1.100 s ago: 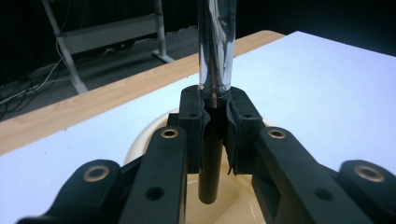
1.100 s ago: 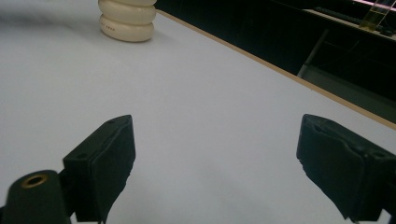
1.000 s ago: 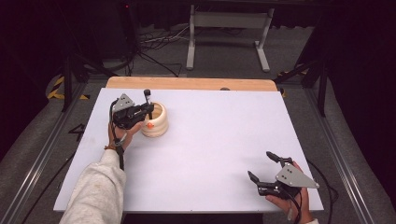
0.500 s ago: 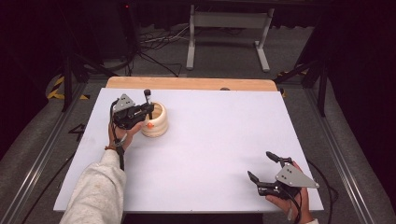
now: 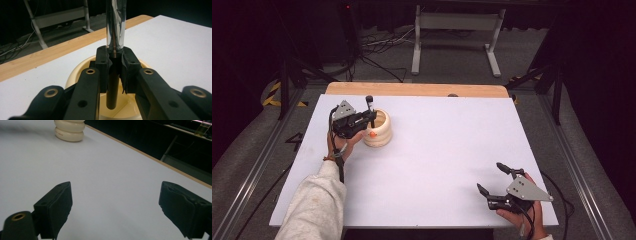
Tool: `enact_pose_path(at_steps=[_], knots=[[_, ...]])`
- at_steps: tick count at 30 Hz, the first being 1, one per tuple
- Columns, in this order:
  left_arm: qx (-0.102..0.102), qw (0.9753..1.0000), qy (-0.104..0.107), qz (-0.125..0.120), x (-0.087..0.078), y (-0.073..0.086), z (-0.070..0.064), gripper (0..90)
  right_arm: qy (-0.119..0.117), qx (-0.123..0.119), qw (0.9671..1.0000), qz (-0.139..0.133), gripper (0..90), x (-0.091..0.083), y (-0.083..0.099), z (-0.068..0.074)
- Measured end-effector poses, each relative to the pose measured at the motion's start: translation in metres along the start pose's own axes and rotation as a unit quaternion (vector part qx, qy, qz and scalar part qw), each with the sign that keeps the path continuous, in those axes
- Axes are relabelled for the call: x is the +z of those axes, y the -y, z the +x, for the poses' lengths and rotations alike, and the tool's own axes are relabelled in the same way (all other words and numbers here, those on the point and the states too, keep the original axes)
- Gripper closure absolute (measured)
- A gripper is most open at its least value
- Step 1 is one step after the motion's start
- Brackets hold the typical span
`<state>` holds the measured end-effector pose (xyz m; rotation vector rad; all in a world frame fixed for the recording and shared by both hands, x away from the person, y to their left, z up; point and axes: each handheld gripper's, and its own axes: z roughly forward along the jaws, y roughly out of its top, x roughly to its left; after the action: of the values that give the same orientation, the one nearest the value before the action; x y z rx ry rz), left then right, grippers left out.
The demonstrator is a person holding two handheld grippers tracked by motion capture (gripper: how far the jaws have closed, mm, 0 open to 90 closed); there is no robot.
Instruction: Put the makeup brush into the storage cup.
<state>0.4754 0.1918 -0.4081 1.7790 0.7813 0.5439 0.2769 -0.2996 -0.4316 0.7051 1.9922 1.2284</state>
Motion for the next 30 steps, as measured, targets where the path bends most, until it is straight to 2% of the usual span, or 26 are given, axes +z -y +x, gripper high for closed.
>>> enact_pose_path(at_steps=[14, 17, 21, 25, 27, 28, 30], knots=[[0.0, 1.0, 0.003, -0.007, -0.007, -0.004, -0.003, 71.9, -0.003, 0.0, 1.0, 0.002, 12.6, 0.0, 0.0, 0.0], [0.006, 0.9999, -0.002, -0.011, -0.012, -0.005, -0.003, 69.7, -0.003, 0.0, 1.0, 0.001, 12.6, 0.0, 0.0, 0.001], [-0.003, 0.9998, 0.002, -0.02, -0.018, -0.006, -0.002, 61.7, -0.004, 0.0, 1.0, 0.001, 12.6, 0.0, 0.0, 0.0], [0.009, 0.9996, -0.003, -0.026, -0.027, -0.01, -0.004, 56.1, -0.003, 0.001, 1.0, 0.0, 12.6, 0.0, 0.0, 0.0], [0.01, 0.9995, -0.011, -0.027, -0.03, -0.011, -0.006, 50.0, -0.004, 0.002, 1.0, 0.0, 12.6, 0.0, 0.0, 0.0], [0.015, 0.9994, -0.019, -0.024, -0.032, -0.013, -0.008, 45.9, -0.004, 0.0, 1.0, 0.002, 12.7, 0.0, 0.0, 0.001], [0.024, 0.9992, -0.021, -0.025, -0.036, -0.013, -0.011, 38.0, -0.004, -0.003, 1.0, 0.003, 13.0, 0.001, -0.001, 0.001]])
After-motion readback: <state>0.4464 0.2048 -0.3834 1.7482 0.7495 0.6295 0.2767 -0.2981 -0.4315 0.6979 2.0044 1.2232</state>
